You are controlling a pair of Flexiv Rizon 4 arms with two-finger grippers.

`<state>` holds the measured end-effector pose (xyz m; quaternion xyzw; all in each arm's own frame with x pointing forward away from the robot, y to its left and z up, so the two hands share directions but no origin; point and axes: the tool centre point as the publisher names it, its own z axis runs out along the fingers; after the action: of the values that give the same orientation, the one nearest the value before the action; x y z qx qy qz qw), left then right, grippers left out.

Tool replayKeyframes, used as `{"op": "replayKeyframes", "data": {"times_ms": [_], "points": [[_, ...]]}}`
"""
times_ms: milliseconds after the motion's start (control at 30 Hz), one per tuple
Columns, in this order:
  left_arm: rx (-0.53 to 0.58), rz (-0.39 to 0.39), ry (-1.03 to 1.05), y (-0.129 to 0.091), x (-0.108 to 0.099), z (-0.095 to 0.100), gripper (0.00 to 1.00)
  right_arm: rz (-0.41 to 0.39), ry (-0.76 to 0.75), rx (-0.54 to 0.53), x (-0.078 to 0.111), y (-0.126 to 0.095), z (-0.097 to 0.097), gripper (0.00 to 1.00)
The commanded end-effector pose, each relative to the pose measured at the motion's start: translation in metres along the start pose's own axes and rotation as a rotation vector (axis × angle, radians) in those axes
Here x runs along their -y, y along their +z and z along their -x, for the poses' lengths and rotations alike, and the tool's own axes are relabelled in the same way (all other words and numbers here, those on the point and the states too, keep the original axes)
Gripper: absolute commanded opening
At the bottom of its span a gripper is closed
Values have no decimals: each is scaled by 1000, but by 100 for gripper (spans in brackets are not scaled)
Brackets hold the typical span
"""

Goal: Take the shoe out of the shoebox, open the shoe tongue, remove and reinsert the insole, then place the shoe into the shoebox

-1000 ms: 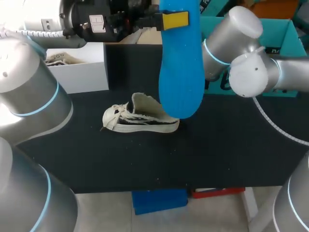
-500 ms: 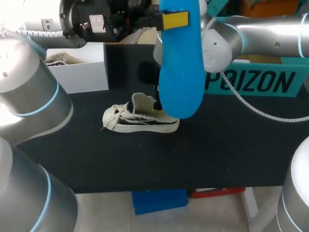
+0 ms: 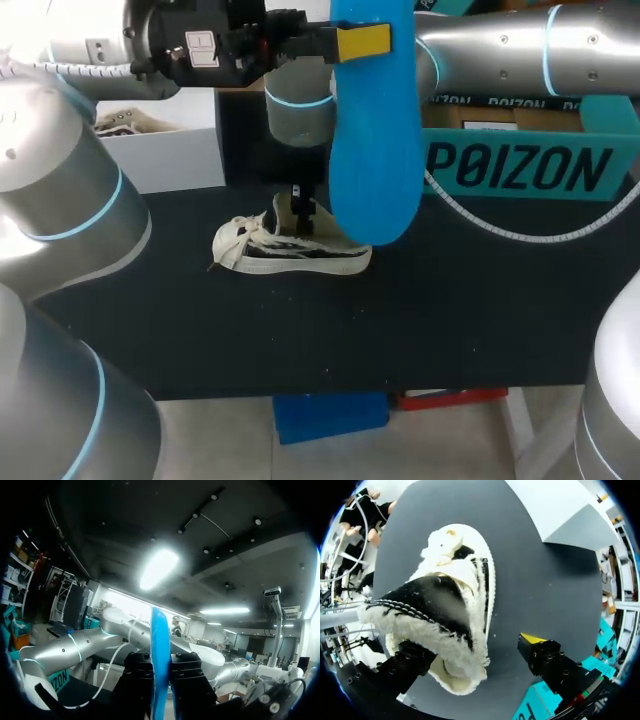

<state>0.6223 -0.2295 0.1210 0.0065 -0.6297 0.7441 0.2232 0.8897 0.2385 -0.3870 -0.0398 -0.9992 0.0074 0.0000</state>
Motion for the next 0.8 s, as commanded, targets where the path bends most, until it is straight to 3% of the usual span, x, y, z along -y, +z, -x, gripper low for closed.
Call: {"op": "replayKeyframes", "data": {"times_ms": [33, 67, 100, 133, 167, 200, 800], "points": [[2, -1, 1, 1, -1, 0, 0, -36, 5, -6, -4, 7, 2, 100], [2, -1, 1, 1, -1, 0, 0, -29, 8, -8, -4, 7, 2, 81], [2, -1, 1, 1, -1, 0, 0, -26, 9, -8, -4, 8, 2, 47], [2, -1, 1, 1, -1, 0, 0, -26, 10, -8, -4, 9, 2, 35], [2, -1, 1, 1, -1, 0, 0, -20, 14, -9, -4, 10, 1, 10], [2, -1, 1, 1, -1, 0, 0, -7, 16, -18, -4, 12, 1, 0], [2, -1, 1, 1, -1, 0, 0, 7, 16, -32, -4, 14, 0, 0]]}}
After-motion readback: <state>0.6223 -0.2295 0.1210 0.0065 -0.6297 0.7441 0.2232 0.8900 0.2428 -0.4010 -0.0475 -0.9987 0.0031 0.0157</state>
